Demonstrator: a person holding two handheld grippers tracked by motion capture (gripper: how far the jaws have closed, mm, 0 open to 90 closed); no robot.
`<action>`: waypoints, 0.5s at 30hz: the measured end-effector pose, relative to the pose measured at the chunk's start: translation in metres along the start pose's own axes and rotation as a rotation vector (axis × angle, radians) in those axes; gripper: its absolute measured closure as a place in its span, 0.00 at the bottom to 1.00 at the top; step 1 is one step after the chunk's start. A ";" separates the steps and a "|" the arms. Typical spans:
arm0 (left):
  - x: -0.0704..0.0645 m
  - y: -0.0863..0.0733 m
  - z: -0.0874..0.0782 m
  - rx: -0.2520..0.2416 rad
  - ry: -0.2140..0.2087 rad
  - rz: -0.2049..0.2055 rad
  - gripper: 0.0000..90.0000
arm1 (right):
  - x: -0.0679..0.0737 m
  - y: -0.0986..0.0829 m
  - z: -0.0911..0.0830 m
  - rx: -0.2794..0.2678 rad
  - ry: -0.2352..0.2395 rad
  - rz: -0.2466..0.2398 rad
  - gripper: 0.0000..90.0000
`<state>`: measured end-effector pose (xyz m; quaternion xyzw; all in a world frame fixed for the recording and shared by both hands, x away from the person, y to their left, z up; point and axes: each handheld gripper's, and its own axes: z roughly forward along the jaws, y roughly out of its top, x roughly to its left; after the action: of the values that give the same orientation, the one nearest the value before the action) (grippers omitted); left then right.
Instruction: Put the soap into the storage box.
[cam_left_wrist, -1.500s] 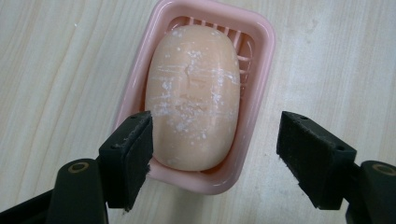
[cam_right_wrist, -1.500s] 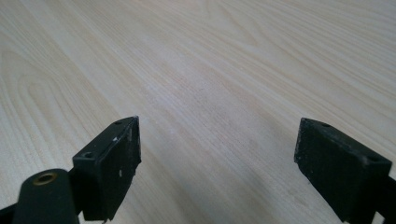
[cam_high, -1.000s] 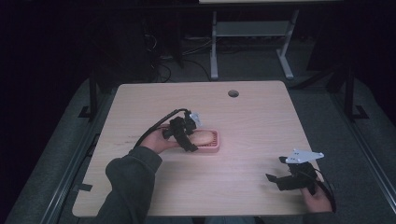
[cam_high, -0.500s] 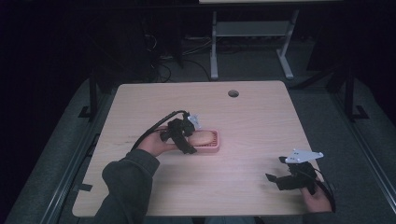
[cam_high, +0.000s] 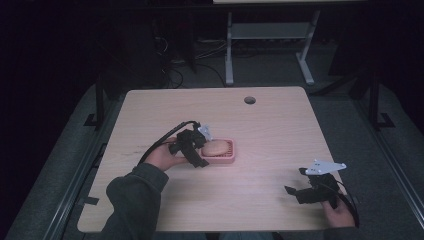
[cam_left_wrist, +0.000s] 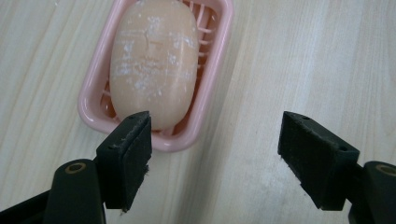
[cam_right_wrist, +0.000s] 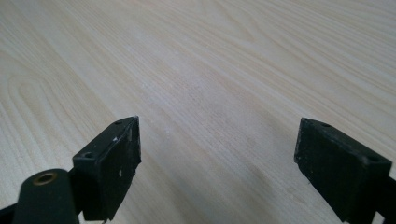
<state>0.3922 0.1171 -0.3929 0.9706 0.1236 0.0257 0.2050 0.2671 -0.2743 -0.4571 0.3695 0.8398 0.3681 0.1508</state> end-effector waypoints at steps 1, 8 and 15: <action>0.000 0.000 0.000 0.000 0.000 0.000 0.29 | 0.000 0.000 0.000 0.000 0.000 0.000 0.16; -0.003 -0.010 -0.003 -0.018 0.011 -0.021 0.28 | 0.000 0.000 0.000 0.004 -0.005 0.000 0.16; -0.007 -0.019 -0.003 -0.024 0.003 -0.038 0.27 | 0.001 0.001 0.002 0.011 -0.003 -0.006 0.16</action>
<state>0.3812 0.1336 -0.3980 0.9655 0.1420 0.0248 0.2168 0.2676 -0.2725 -0.4578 0.3684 0.8425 0.3628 0.1510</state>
